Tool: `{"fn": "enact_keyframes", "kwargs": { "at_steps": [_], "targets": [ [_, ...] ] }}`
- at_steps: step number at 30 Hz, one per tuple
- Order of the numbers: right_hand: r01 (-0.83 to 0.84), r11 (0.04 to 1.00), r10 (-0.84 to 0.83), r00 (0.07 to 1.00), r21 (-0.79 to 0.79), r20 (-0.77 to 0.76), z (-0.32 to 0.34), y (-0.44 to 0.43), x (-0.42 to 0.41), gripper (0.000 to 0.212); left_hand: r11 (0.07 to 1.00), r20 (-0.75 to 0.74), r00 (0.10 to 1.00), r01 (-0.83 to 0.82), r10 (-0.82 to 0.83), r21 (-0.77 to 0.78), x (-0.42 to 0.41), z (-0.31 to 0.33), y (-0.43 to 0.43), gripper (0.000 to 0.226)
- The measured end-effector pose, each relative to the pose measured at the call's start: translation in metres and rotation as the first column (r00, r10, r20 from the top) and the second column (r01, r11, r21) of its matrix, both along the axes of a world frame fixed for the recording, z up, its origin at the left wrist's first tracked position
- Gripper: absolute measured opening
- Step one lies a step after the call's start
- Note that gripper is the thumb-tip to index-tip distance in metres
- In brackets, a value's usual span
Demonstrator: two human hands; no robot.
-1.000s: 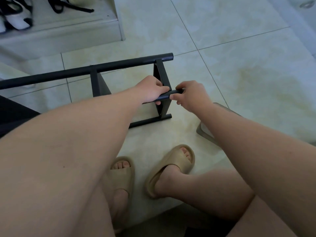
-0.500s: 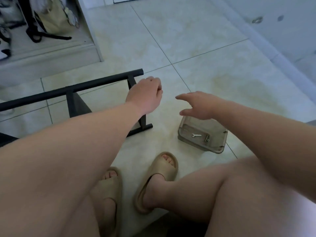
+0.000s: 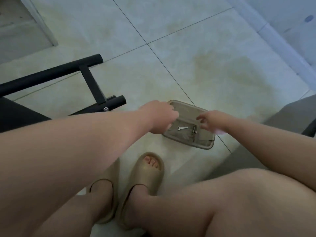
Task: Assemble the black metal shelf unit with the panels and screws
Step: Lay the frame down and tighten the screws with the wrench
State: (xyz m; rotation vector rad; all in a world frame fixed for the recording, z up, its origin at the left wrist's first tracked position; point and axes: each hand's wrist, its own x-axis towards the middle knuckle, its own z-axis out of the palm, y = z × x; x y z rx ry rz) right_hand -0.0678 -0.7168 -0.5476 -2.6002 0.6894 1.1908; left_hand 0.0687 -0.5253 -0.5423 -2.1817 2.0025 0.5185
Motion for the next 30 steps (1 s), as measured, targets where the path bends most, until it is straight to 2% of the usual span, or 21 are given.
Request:
{"fn": "enact_keyframes", "kwargs": {
  "at_steps": [3,7,9,12,17,22,30],
  "targets": [
    [0.022,1.0,-0.022,0.999,0.001,-0.038,-0.04,-0.009,-0.007,0.041,0.989,0.019,0.988,0.15,-0.15,0.014,-0.008,-0.038,-0.004,0.028],
    [0.028,1.0,-0.028,0.998,0.002,-0.055,-0.09,-0.014,-0.016,0.035,0.966,-0.01,0.971,0.24,-0.24,0.094,-0.015,-0.08,-0.004,0.039],
    [0.0,1.0,0.0,0.995,-0.002,-0.098,-0.113,-0.012,-0.017,0.032,0.967,-0.023,0.973,0.23,-0.229,0.106,-0.017,-0.095,-0.003,0.04],
    [-0.086,0.992,0.072,0.987,-0.093,-0.141,-0.136,-0.009,-0.017,0.025,0.979,-0.019,0.979,0.203,-0.203,0.014,-0.017,-0.11,0.0,0.034],
    [-0.221,0.933,0.22,0.975,-0.285,-0.037,-0.159,-0.007,-0.021,0.024,0.969,-0.021,0.977,0.206,-0.211,-0.139,-0.015,-0.122,0.004,0.033],
    [-0.18,0.924,0.197,0.98,-0.337,0.015,-0.167,-0.009,-0.018,0.027,0.959,-0.036,0.976,0.203,-0.214,-0.197,-0.014,-0.126,0.006,0.031],
    [-0.222,0.912,0.231,0.973,-0.344,-0.015,-0.169,-0.013,-0.017,0.027,0.964,-0.022,0.977,0.205,-0.212,-0.169,-0.014,-0.126,0.005,0.032]
  ]
}}
